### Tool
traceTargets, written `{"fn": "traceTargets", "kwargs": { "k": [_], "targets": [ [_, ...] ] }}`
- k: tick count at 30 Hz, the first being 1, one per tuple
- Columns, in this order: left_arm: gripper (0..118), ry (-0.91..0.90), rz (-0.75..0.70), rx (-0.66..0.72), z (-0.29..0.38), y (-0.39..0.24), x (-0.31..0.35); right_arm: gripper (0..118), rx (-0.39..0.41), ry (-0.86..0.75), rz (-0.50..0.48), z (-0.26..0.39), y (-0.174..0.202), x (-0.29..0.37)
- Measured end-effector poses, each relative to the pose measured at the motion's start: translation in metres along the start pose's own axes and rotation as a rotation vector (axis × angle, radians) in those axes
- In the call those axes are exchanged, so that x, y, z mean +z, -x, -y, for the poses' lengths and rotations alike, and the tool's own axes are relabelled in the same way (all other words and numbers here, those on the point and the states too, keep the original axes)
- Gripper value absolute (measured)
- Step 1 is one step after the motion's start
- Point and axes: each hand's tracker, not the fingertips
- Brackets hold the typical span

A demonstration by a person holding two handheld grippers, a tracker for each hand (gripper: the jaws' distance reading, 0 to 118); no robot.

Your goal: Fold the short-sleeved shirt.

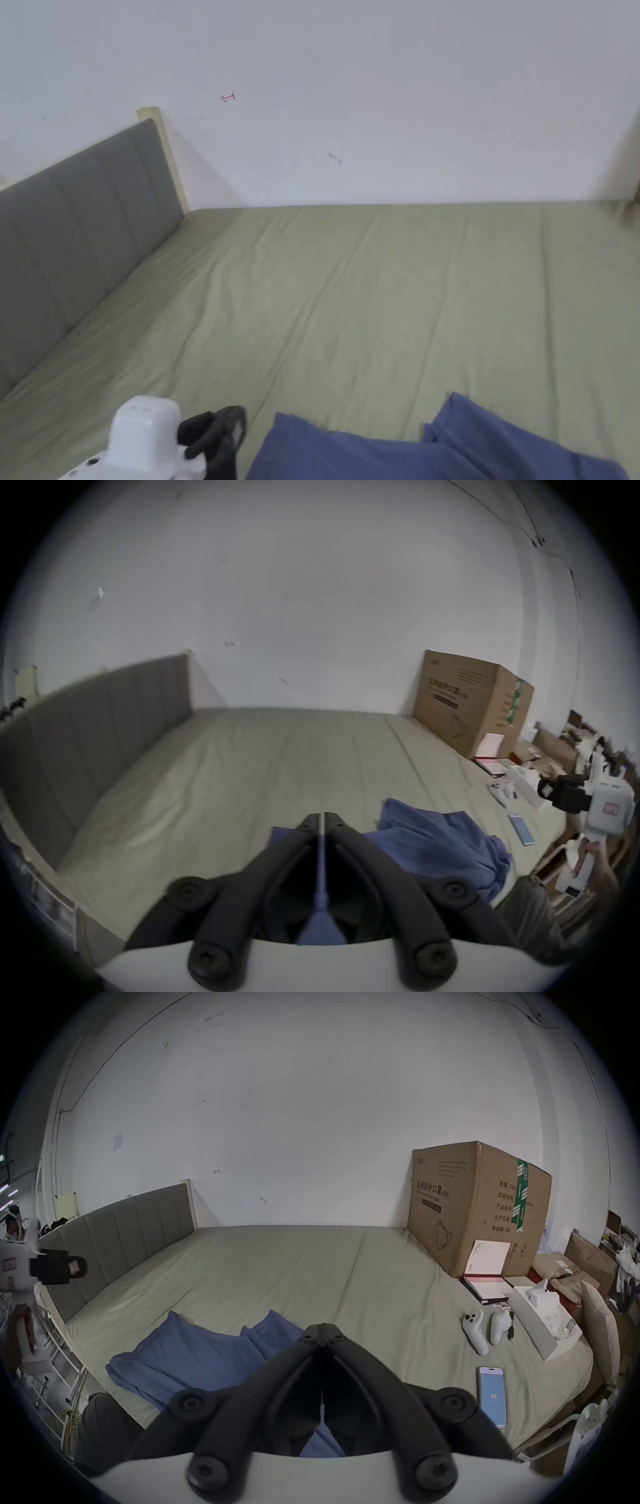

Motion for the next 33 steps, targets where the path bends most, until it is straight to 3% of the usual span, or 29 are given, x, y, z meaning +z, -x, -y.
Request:
{"fn": "traceTargets", "kwargs": {
  "k": [1, 3, 9, 16, 17, 22, 27, 29, 30, 31, 33],
  "targets": [
    [57, 0.054, 0.007, 0.043, -0.002, 0.007, -0.016, 0, -0.001, 0.006, 0.000, 0.002, -0.001, 0.000],
    [63, 0.120, 0.006, 0.078, -0.001, 0.022, -0.050, 0, 0.004, 0.019, 0.005, 0.005, -0.004, 0.000],
    [68, 0.354, -0.009, 0.185, 0.016, 0.064, -0.180, 0, -0.014, 0.063, 0.026, 0.017, -0.013, -0.005],
    [67, 0.564, -0.059, 0.111, 0.055, 0.070, -0.276, 0, -0.043, 0.133, 0.072, 0.030, -0.031, -0.012],
    [64, 0.581, -0.073, 0.109, 0.056, 0.068, -0.280, 0, -0.045, 0.140, 0.080, 0.032, -0.033, -0.013],
    [2, 0.627, -0.108, 0.067, 0.066, 0.054, -0.293, 0, -0.050, 0.172, 0.103, 0.037, -0.037, -0.014],
    [2, 0.655, -0.114, 0.066, 0.071, 0.047, -0.305, 1, -0.073, 0.208, 0.117, 0.040, -0.041, -0.007],
    [2, 0.660, -0.109, 0.075, 0.070, 0.052, -0.302, 25, -0.104, 0.251, 0.152, 0.042, -0.042, -0.003],
    [2, 0.661, -0.106, 0.079, 0.069, 0.052, -0.302, 50, -0.151, 0.273, 0.171, 0.044, -0.043, -0.001],
    [2, 0.663, -0.107, 0.088, 0.069, 0.052, -0.302, 62, -0.241, 0.299, 0.178, 0.049, -0.049, 0.002],
    [2, 0.664, -0.111, 0.094, 0.066, 0.045, -0.294, 64, -0.425, 0.355, 0.141, 0.062, -0.059, 0.004]
  ]
}}
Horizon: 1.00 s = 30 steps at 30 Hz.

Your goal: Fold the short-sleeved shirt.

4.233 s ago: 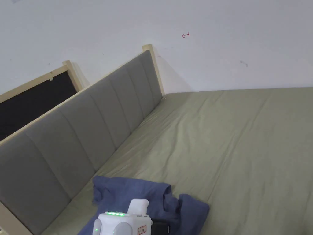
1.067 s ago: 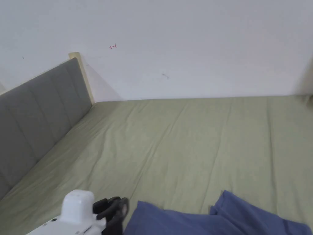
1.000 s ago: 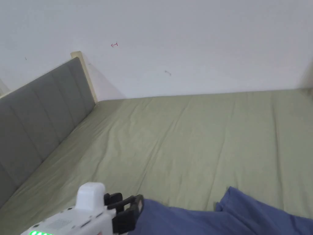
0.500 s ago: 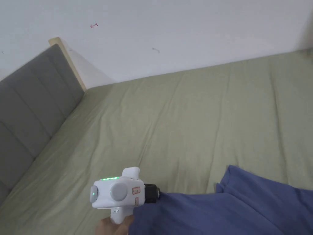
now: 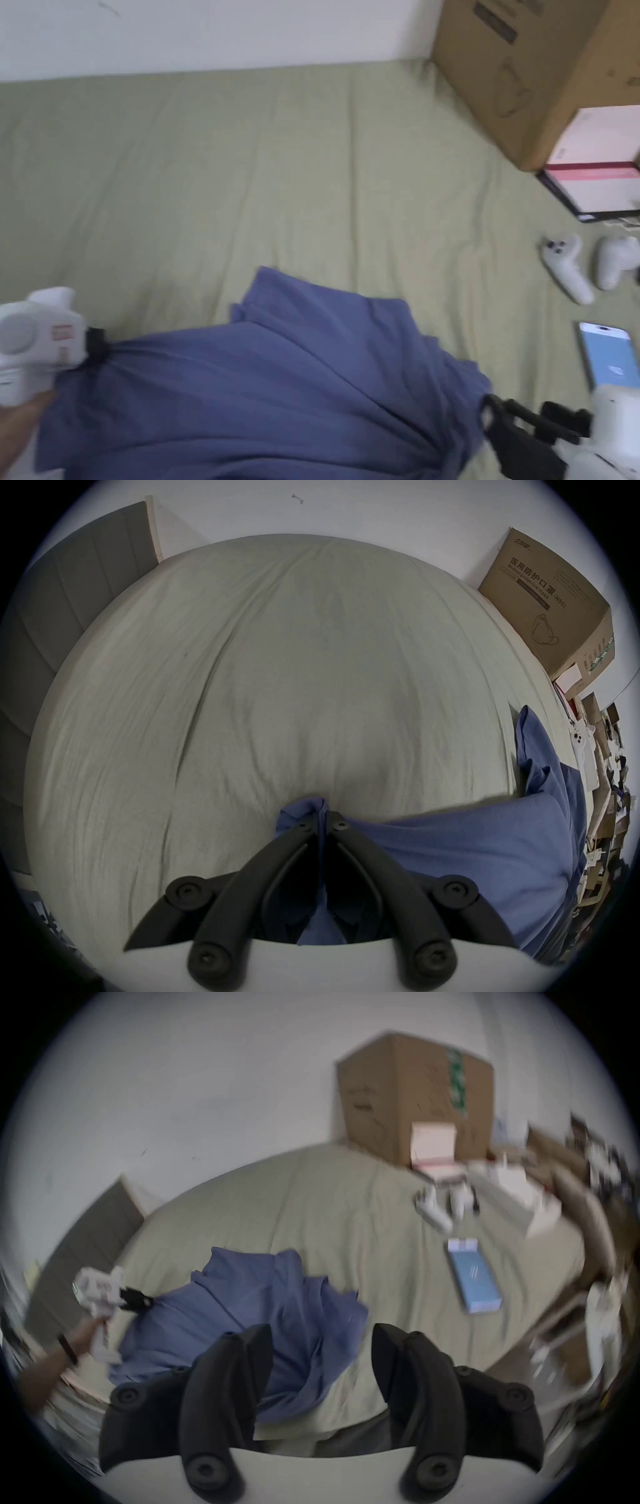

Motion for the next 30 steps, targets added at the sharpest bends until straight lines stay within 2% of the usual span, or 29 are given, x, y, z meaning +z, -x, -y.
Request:
{"fn": "traceTargets", "kwargs": {
  "k": [1, 3, 6, 11, 12, 13, 14, 15, 16, 21, 26, 30],
  "targets": [
    [2, -0.001, -0.003, -0.004, 0.001, -0.002, 0.001, 64, -0.074, 0.017, -0.013, 0.005, -0.005, -0.003],
    [2, -0.007, -0.011, -0.017, 0.002, -0.005, 0.003, 64, -0.171, 0.048, 0.001, 0.019, -0.018, -0.014],
    [2, -0.002, -0.011, -0.022, 0.002, -0.006, 0.006, 65, -0.212, 0.122, 0.012, 0.034, -0.021, -0.031],
    [2, -0.001, 0.001, -0.015, 0.003, -0.004, 0.007, 65, -0.210, 0.199, 0.007, 0.051, -0.017, -0.065],
    [2, -0.003, 0.002, -0.014, 0.003, -0.002, 0.005, 61, -0.200, 0.216, 0.015, 0.054, -0.019, -0.075],
    [2, -0.005, 0.003, -0.013, 0.003, -0.002, 0.006, 48, -0.185, 0.249, 0.031, 0.056, -0.020, -0.083],
    [2, -0.007, 0.003, -0.012, 0.004, -0.002, 0.006, 25, -0.179, 0.266, 0.020, 0.057, -0.019, -0.090],
    [2, -0.006, 0.004, -0.012, 0.004, -0.003, 0.007, 16, -0.180, 0.262, 0.020, 0.059, -0.020, -0.094],
    [2, -0.009, 0.004, -0.014, 0.004, -0.001, 0.006, 12, -0.183, 0.272, 0.026, 0.061, -0.021, -0.097],
    [2, -0.059, 0.054, 0.025, 0.007, 0.011, 0.019, 7, -0.114, 0.237, -0.018, 0.059, -0.019, -0.090],
    [2, -0.316, 0.118, -0.001, 0.020, 0.014, 0.120, 7, -0.041, 0.053, -0.133, 0.029, 0.003, -0.041],
    [2, -0.512, 0.139, -0.017, 0.027, 0.023, 0.215, 7, 0.059, -0.069, -0.195, -0.014, 0.030, -0.007]
  ]
}}
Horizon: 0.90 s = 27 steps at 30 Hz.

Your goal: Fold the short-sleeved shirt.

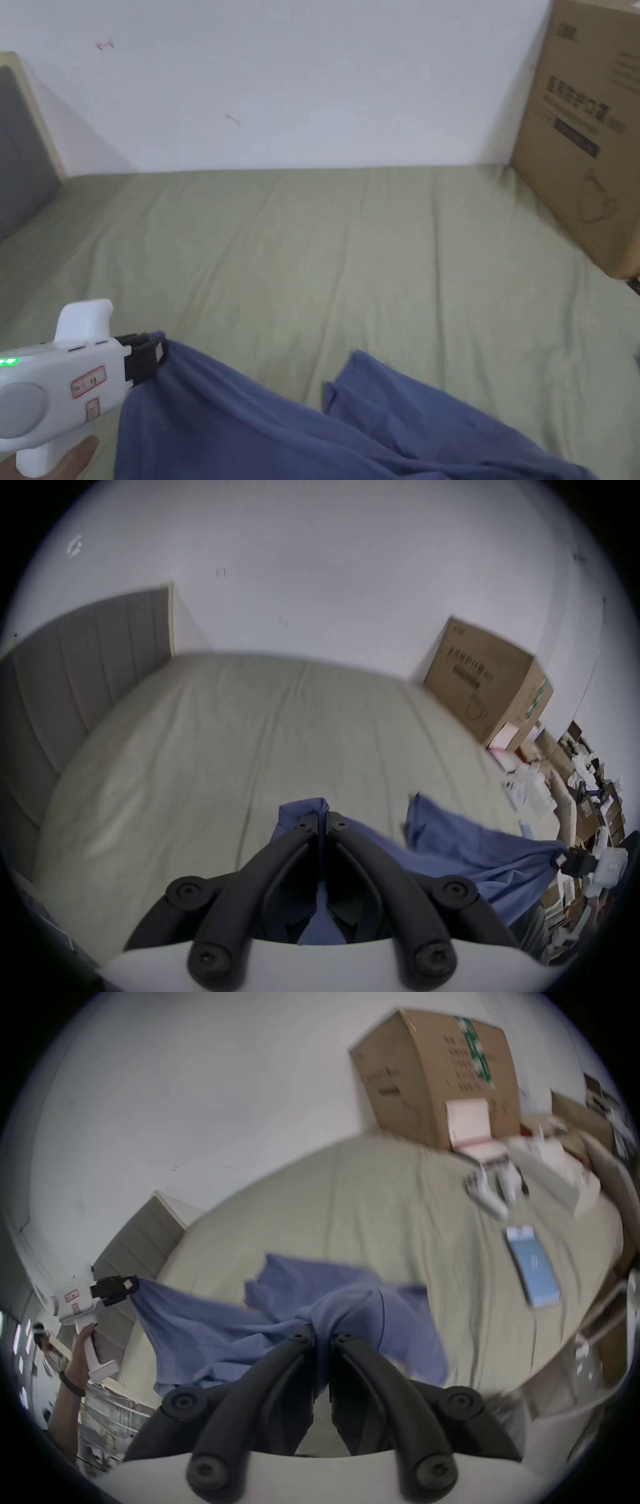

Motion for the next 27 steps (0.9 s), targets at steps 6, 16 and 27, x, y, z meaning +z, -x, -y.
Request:
{"fn": "traceTargets", "kwargs": {
  "k": [6, 16, 27],
  "targets": [
    [2, -0.241, -0.010, 0.005, -0.057, 0.009, 0.099, 7, 0.140, -0.133, -0.018, -0.077, 0.023, 0.020],
    [2, -0.432, -0.021, 0.011, -0.125, -0.007, 0.147, 6, 0.240, -0.361, -0.056, -0.209, 0.065, 0.021],
    [1, -0.468, -0.062, 0.005, -0.225, -0.018, 0.085, 6, 0.343, -0.436, 0.016, -0.350, 0.113, -0.036]
  ]
}}
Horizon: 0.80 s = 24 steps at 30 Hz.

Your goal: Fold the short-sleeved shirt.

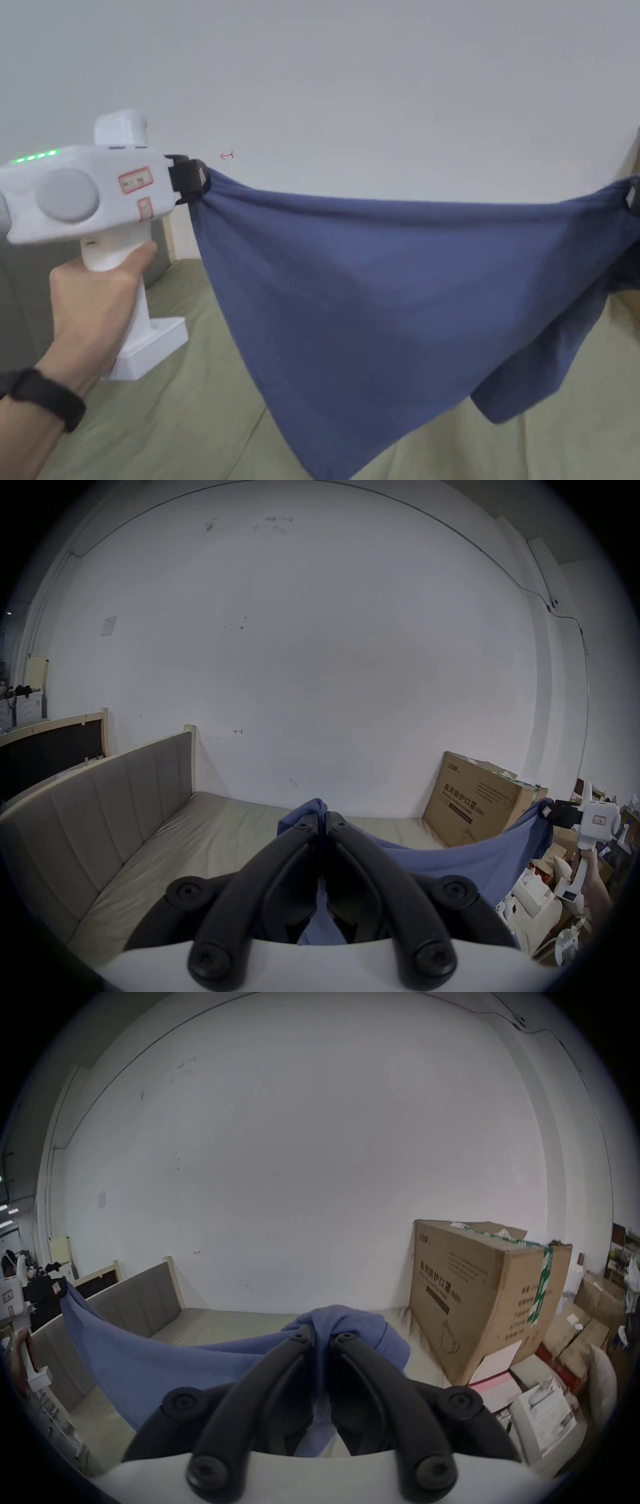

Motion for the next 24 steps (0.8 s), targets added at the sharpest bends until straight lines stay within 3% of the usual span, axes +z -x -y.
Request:
{"fn": "traceTargets", "kwargs": {
  "k": [12, 15, 19, 22, 24],
  "targets": [
    [2, 0.075, -0.044, -0.010, 0.015, -0.014, -0.107, 6, 0.028, 0.077, 0.082, -0.018, 0.003, -0.106],
    [2, 0.162, -0.036, 0.012, 0.058, -0.009, -0.120, 6, 0.054, 0.157, 0.092, 0.023, 0.002, -0.123],
    [1, 0.273, -0.033, 0.061, 0.132, 0.005, -0.115, 6, 0.027, 0.280, 0.078, 0.100, -0.009, -0.125],
    [2, 0.339, -0.022, 0.102, 0.181, 0.013, -0.090, 6, 0.021, 0.346, 0.055, 0.152, -0.018, -0.107],
    [1, 0.399, -0.008, 0.120, 0.210, 0.020, -0.066, 6, -0.025, 0.367, 0.048, 0.184, -0.024, -0.082]
  ]
}}
